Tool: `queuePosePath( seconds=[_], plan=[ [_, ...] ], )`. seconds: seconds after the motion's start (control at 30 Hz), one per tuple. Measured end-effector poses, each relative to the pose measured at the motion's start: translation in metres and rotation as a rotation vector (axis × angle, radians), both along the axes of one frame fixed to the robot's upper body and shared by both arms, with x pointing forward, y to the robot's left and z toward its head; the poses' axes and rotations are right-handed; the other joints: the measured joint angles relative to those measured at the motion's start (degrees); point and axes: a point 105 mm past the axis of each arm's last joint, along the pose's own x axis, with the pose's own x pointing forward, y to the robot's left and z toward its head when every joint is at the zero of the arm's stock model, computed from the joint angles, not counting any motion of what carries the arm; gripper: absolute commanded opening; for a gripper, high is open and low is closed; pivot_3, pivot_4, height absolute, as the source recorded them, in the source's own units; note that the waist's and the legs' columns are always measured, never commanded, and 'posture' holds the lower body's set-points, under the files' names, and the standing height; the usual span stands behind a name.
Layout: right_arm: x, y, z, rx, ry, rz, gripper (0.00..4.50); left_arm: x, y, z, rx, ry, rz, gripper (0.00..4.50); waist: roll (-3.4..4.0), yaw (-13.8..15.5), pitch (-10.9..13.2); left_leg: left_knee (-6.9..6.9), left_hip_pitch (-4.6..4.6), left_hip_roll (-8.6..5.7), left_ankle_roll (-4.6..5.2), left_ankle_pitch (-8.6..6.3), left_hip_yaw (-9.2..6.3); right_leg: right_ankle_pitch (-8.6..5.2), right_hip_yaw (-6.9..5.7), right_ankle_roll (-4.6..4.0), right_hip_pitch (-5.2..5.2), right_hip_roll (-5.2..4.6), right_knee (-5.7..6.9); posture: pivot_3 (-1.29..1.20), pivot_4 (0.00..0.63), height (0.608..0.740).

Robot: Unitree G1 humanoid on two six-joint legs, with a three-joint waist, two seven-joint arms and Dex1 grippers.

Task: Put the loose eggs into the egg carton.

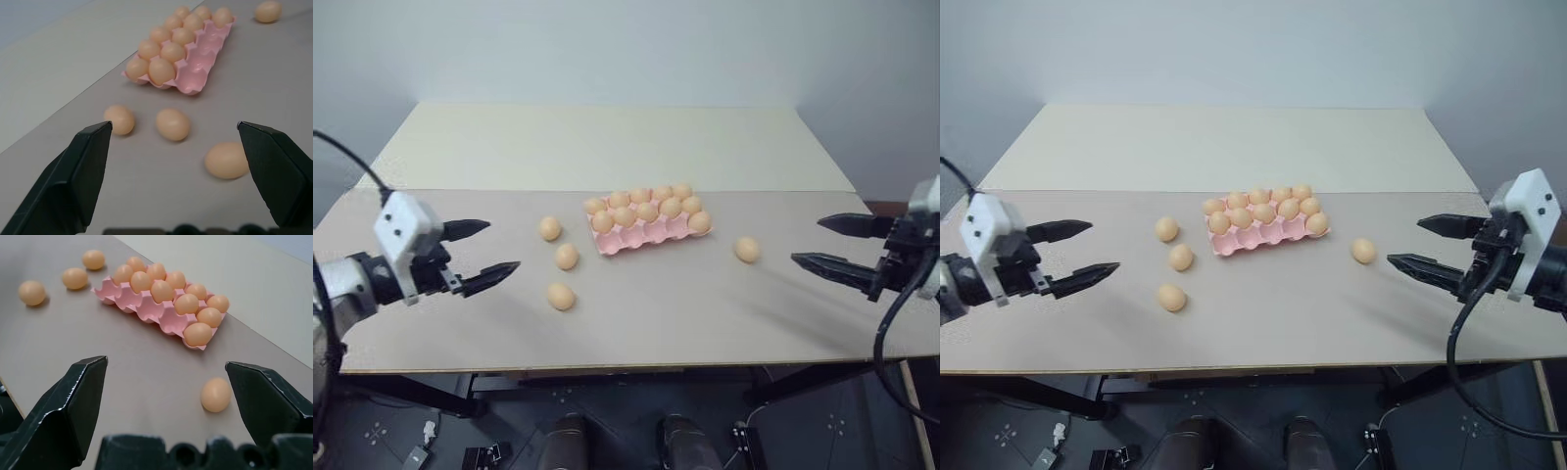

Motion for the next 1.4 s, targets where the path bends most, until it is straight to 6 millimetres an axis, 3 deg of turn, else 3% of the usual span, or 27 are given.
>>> queuePosePath(
  seconds=[0.37, 0.73, 1.0, 1.27, 1.4],
  plan=[
    [0.040, 0.016, -0.028, -0.044, 0.193, -0.232, 4.50, 0.003, -0.034, 0.011, 0.074, -0.007, -0.186, 4.43, 0.00, -0.5, 0.0, 0.00, -0.06, 0.00, 0.01, 0.00, -0.01, 0.00, 0.05, 0.00, -0.08, 0.05, 0.00, 0.00, 0.150, 0.740],
    [0.101, 0.028, -0.074, -0.096, 0.288, -0.455, 4.50, 0.011, -0.055, 0.020, 0.103, -0.035, -0.286, 4.43, -0.01, -0.3, 0.0, 0.01, -0.19, -0.05, 0.02, 0.01, -0.05, 0.01, 0.04, 0.06, -0.13, 0.07, 0.00, 0.00, 0.150, 0.740],
    [0.129, 0.019, -0.091, -0.162, 0.278, -0.564, 4.50, 0.014, -0.057, 0.014, 0.107, -0.025, -0.295, 4.43, -0.01, -0.5, 0.0, 0.01, -0.20, -0.05, 0.02, 0.01, -0.06, 0.02, 0.04, 0.07, -0.15, 0.08, 0.02, 0.00, 0.150, 0.740],
    [0.141, 0.019, -0.109, -0.203, 0.297, -0.569, 4.50, 0.016, -0.052, 0.009, 0.112, -0.013, -0.278, 4.43, 0.00, -0.6, 0.0, 0.01, -0.20, -0.04, 0.02, 0.01, -0.06, 0.02, 0.04, 0.08, -0.15, 0.08, 0.02, 0.00, 0.150, 0.740],
    [0.143, 0.016, -0.111, -0.216, 0.301, -0.582, 3.52, 0.017, -0.047, 0.001, 0.114, 0.013, -0.264, 4.50, 0.00, -0.6, 0.0, 0.01, -0.19, -0.03, 0.02, 0.01, -0.06, 0.02, 0.04, 0.08, -0.15, 0.09, 0.03, 0.00, 0.150, 0.740]
  ],
)
